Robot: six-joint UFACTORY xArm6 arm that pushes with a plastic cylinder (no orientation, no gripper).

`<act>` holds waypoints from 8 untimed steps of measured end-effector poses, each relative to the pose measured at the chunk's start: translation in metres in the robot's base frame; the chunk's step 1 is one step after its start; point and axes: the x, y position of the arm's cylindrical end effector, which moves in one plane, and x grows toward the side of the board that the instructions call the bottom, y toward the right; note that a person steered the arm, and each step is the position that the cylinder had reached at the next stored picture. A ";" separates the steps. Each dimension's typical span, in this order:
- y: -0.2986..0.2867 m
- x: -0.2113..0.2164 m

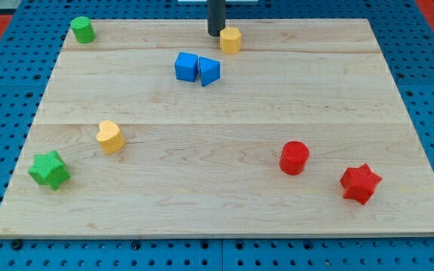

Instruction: Slide the yellow hexagon to the center

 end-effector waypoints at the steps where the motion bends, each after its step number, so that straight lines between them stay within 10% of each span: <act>1: 0.012 -0.010; 8: 0.051 0.090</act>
